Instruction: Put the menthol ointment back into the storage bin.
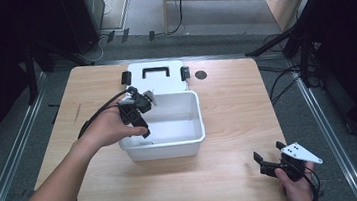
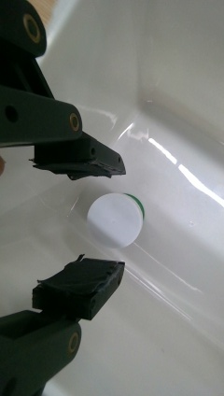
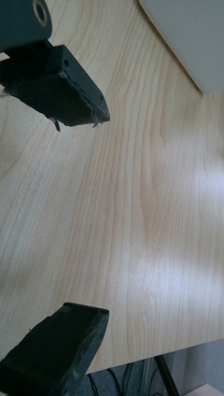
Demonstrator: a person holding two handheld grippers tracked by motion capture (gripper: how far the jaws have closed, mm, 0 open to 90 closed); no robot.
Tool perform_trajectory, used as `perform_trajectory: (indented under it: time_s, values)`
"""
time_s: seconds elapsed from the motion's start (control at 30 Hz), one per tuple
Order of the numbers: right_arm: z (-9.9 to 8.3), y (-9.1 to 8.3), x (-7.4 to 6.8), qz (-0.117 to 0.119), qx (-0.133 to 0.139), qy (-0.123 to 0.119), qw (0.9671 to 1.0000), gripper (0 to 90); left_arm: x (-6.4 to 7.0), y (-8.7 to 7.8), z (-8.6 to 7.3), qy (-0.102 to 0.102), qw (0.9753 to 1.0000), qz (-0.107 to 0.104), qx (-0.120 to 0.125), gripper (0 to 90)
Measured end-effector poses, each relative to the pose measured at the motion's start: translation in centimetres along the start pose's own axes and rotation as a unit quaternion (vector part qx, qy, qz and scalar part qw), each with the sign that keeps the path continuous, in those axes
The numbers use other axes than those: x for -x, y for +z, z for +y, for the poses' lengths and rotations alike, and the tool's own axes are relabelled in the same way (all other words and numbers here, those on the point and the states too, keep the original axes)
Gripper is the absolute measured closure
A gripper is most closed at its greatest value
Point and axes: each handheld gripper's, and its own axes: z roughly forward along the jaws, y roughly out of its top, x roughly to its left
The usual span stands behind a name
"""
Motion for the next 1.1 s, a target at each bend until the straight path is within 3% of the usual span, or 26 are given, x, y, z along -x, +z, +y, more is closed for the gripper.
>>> perform_trajectory:
  time_s: [0.43, 0.63, 0.83, 1.0, 1.1]
  values:
    - [0.0, 0.1, 0.0, 0.001, -0.003, -0.001, 1.0000, 6.6, -1.3, -4.1, -2.3, -0.014, 0.9994, -0.003, 0.030, 45.6]
    - [0.0, 0.1, -0.1, -0.002, -0.003, -0.001, 1.0000, 6.9, -2.2, -5.3, -4.0, -0.033, 0.9984, 0.004, 0.044, 44.6]
    - [0.0, 0.1, 0.0, -0.002, -0.004, 0.001, 1.0000, 6.9, -3.3, -6.1, -5.6, -0.047, 0.9973, 0.010, 0.054, 33.4]
    - [0.0, 0.1, -0.1, -0.005, -0.005, 0.000, 1.0000, 7.1, -3.4, -6.3, -7.0, -0.049, 0.9971, 0.001, 0.057, 22.6]
    - [0.0, 0.1, -0.1, -0.004, -0.006, 0.000, 1.0000, 7.1, -3.7, -6.3, -7.9, -0.067, 0.9960, -0.011, 0.059, 17.1]
